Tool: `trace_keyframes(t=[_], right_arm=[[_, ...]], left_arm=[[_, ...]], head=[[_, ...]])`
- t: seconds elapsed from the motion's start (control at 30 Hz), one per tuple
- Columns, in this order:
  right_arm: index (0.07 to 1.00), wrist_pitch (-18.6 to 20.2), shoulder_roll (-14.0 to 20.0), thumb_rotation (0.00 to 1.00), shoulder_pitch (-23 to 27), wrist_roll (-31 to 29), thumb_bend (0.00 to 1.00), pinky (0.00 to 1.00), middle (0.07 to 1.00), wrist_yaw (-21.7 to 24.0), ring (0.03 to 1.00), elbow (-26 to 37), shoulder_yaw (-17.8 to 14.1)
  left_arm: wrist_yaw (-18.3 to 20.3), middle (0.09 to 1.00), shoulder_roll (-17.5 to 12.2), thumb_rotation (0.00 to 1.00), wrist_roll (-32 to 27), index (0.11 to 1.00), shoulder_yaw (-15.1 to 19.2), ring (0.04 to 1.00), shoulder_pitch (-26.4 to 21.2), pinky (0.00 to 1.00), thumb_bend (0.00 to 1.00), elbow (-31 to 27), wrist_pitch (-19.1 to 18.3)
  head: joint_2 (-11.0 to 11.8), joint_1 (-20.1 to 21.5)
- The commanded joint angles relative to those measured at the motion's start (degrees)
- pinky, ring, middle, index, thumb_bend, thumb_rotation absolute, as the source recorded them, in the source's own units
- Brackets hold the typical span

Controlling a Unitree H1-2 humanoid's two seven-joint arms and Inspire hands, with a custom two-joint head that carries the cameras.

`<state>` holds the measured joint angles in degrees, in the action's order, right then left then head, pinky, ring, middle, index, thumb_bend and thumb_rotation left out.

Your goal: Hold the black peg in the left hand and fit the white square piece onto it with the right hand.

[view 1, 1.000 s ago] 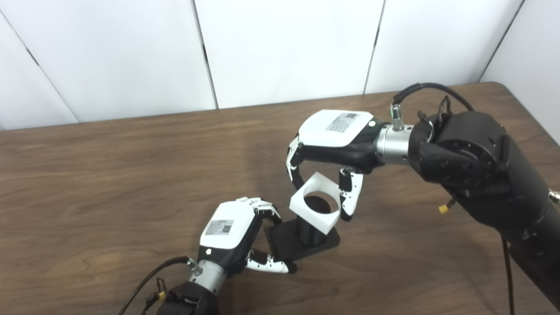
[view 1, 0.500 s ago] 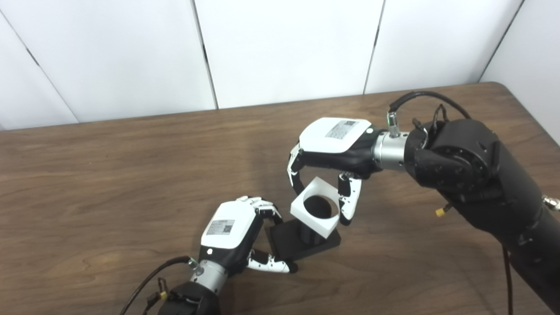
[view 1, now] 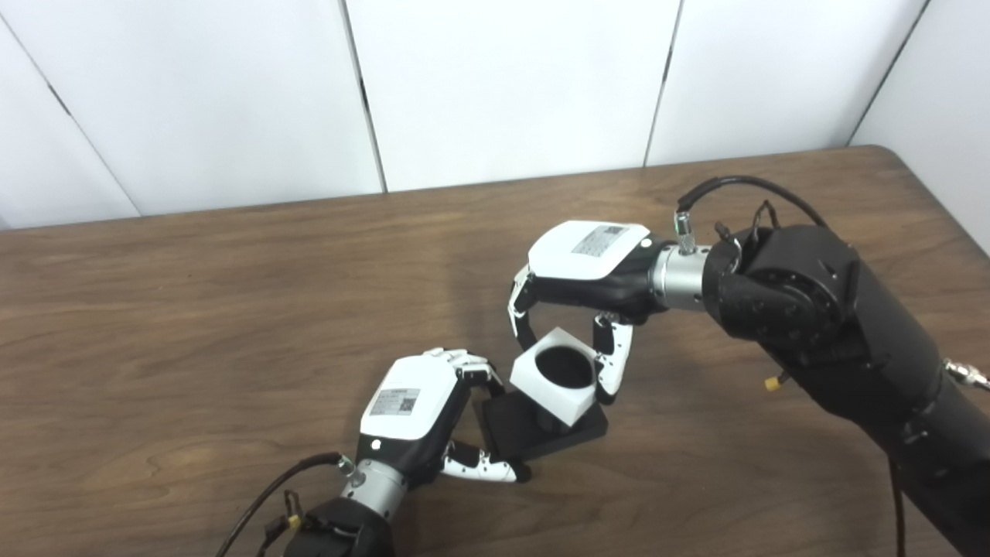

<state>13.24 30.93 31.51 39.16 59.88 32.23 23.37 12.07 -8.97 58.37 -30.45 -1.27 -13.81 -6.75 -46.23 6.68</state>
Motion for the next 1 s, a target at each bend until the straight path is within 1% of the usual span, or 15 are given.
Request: trace_keyframes(t=[0.0, 0.2, 0.5, 0.63, 0.97], right_arm=[[0.486, -0.52, 0.32, 0.13, 2.01, 0.47, 0.52, 0.89, 0.758, -1.16, 0.859, 0.54, -1.17], [0.486, -0.25, -0.09, 0.13, 2.16, 0.7, 0.52, 0.9, 0.761, -0.91, 0.862, 0.78, -1.07], [0.485, -1.57, -0.18, 0.13, 1.99, 2.5, 0.52, 0.9, 0.753, -0.76, 0.853, 2.24, -0.22], [0.484, -1.0, -0.7, 0.13, 1.89, 3.3, 0.52, 0.91, 0.748, 0.13, 0.852, 3.28, 0.05], [0.484, -1.14, -0.91, 0.13, 1.25, 4.9, 0.52, 0.88, 0.747, 0.82, 0.853, 2.7, 0.07]], left_arm=[[2.25, 0.771, 0.03, 0.05, 1.33, 0.49, -1.12, 0.841, -0.16, 0.89, 0.51, 0.43, -0.11], [2.74, 0.773, 0.2, 0.05, 1.54, 0.49, -1.17, 0.841, -0.29, 0.89, 0.51, 0.25, -0.41], [2.86, 0.774, 0.29, 0.05, 1.72, 0.49, -1.22, 0.843, -0.5, 0.9, 0.51, 0.2, -0.65], [2.67, 0.77, 0.33, 0.05, 1.9, 0.49, -1.29, 0.839, -0.64, 0.9, 0.51, 0.39, -0.6], [3.04, 0.772, 0.45, 0.05, 2.08, 0.49, -1.4, 0.843, -0.85, 0.91, 0.51, 0.3, -0.98]], head=[[-0.04, 0.06], [-0.21, 0.0], [-0.42, 0.05], [-0.46, 0.03], [-0.76, 0.2]])
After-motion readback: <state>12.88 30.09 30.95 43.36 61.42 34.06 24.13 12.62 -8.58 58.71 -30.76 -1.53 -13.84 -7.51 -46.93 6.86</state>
